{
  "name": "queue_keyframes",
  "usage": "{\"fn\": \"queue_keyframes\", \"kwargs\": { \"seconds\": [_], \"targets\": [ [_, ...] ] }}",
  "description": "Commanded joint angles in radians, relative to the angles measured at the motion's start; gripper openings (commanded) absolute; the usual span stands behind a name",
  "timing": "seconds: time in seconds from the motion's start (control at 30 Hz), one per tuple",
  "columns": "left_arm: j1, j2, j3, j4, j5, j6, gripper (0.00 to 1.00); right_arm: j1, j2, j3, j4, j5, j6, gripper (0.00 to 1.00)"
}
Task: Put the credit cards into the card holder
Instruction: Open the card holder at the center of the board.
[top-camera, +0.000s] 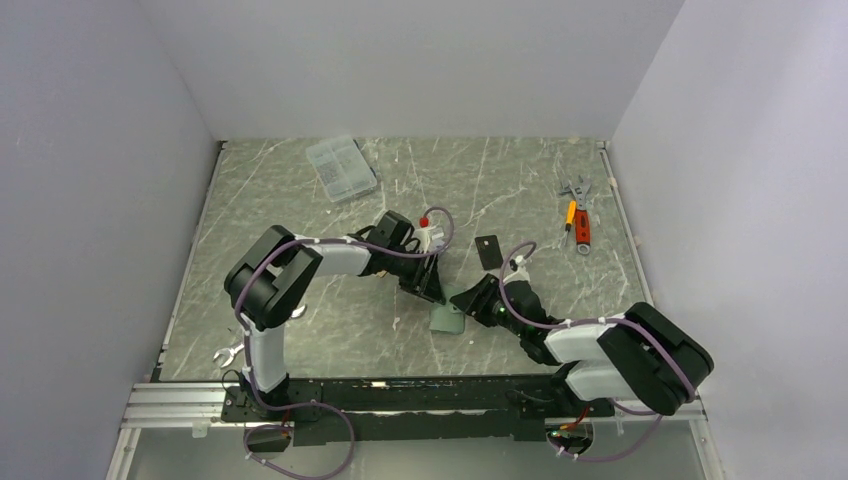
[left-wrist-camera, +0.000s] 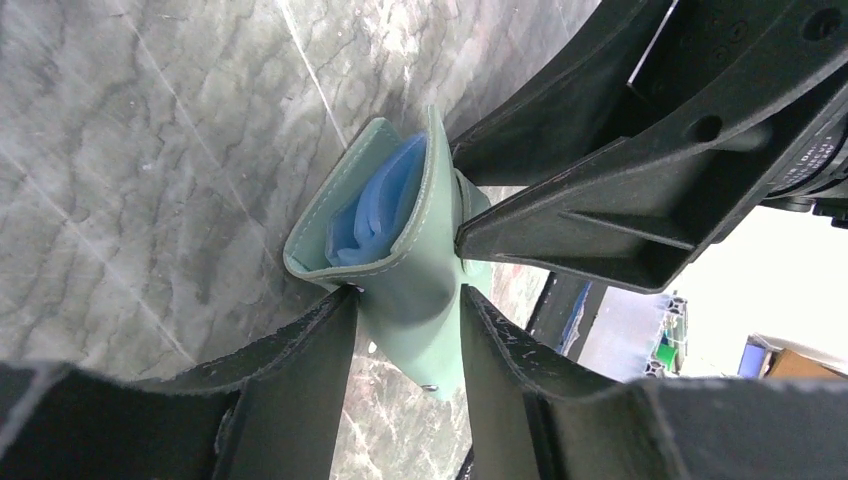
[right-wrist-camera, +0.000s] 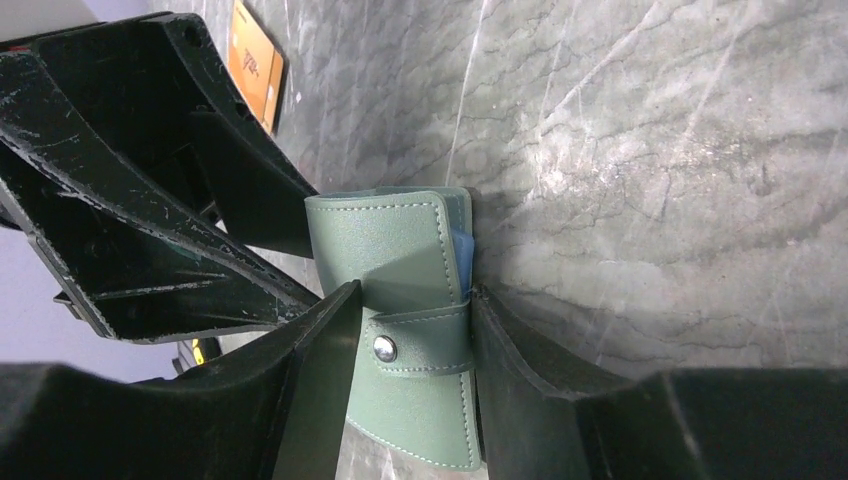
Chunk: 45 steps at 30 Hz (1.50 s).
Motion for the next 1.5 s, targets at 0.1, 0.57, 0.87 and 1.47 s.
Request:
{"fn": "queue_keyframes", "kwargs": {
  "seconds": [0.1,0.57,0.87,1.47],
  "targets": [
    [-0.025,0.061,0.035,0.104,0.052,-0.051,0.50,0.001,0.153,-0.029,-0.033,-0.176,-0.062,0.47],
    [-0.018,0.063,-0.031,0.178,0.118,-0.097,0.56,-0.036,0.205,-0.056,0.114,-0.231,-0.056,0.47],
    [-0.001,0.054,-0.031,0.135,0.045,-0.091,0.00,-0.069,0.194,-0.073,0.104,-0.231,-0.052,0.50],
    [0.103,-0.266,0.197,-0.351,0.073,0.082,0.00,0.095,-0.569,0.317,-0.812,0.323,-0.519,0.73]
  ]
}}
